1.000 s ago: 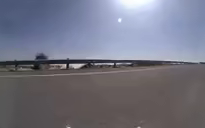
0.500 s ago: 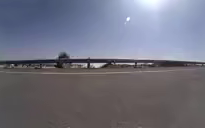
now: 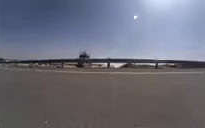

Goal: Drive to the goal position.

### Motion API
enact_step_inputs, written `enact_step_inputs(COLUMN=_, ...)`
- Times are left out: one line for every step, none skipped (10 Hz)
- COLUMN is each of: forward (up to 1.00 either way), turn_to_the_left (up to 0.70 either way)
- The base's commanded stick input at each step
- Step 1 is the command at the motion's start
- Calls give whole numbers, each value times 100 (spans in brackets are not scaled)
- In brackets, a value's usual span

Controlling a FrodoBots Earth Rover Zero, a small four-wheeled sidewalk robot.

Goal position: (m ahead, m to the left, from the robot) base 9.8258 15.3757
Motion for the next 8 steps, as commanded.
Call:
enact_step_inputs(forward=0, turn_to_the_left=45)
enact_step_inputs(forward=0, turn_to_the_left=45)
enact_step_inputs(forward=0, turn_to_the_left=45)
enact_step_inputs(forward=0, turn_to_the_left=45)
enact_step_inputs(forward=0, turn_to_the_left=45)
enact_step_inputs(forward=0, turn_to_the_left=45)
enact_step_inputs(forward=0, turn_to_the_left=45)
enact_step_inputs(forward=0, turn_to_the_left=45)
